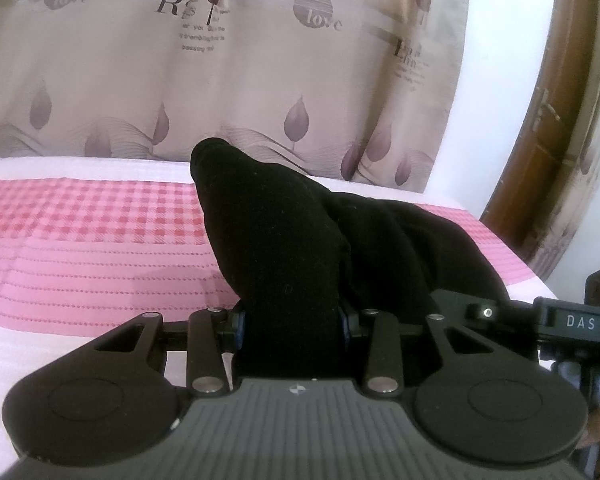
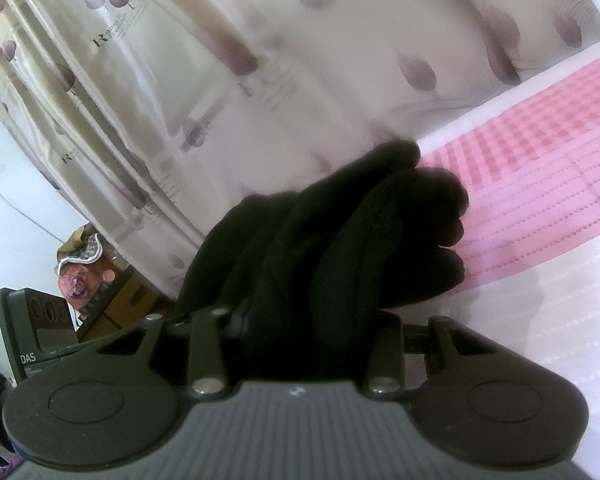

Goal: Fold small clothes
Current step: 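Hold the folded black shirt bundle closed with both grippers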

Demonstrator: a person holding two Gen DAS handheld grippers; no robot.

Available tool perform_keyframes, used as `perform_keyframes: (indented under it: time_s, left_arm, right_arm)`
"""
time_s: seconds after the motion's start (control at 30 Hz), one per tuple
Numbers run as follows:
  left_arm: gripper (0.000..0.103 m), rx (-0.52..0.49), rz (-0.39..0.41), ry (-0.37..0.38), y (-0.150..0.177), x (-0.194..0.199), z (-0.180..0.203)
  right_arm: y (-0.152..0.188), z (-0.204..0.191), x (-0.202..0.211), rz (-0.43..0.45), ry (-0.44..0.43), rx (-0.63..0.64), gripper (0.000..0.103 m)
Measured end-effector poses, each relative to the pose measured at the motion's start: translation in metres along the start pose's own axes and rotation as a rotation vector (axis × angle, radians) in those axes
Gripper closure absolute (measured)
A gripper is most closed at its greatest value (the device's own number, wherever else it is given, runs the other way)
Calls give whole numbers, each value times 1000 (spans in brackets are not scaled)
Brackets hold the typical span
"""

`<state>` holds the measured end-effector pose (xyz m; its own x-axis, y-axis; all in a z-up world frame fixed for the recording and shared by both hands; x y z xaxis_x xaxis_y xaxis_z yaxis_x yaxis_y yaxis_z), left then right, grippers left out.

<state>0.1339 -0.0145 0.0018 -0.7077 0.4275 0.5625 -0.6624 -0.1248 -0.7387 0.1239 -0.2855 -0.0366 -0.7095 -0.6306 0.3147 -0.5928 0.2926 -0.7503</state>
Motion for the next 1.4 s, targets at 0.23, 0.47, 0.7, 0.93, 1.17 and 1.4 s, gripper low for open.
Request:
perform_keyframes:
  time_s: [0.23, 0.47, 0.7, 0.93, 1.17, 1.4]
  left_arm:
    - [63, 2, 1, -8, -1, 1, -5]
    - [63, 8, -7, -17, -2, 0, -11]
    - [63, 15, -14, -22, 0, 0, -17]
    - [63, 24, -18, -26, 0, -1, -20]
    - [63, 26, -18, -32, -2, 0, -19]
    - [63, 28, -13, -39, -2, 0, -21]
  right_arm:
    - [0, -2, -6, -10, -3, 4, 63]
    - [2, -4, -12, -21, -6, 2, 63]
    - [3, -6, -17, -30, -4, -3, 63]
    - [5, -6, -21, -34, -7, -9, 63]
    - [6, -8, -24, -33, -10, -10, 63]
    - [7, -7, -28, -31, -17, -16, 63]
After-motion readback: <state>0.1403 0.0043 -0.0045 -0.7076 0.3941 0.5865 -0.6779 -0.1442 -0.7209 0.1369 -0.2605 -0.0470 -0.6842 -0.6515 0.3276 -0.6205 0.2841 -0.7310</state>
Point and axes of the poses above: each gripper's, at about its wrist camera, not at the fingertips, and x roughly against the way its jaws point, z to its right, y to its underside, the point moved 1 cm from there along -x, roughly the way its jaws point, and after that the axes turned 10 degrees about x, right-handed, at the moved point
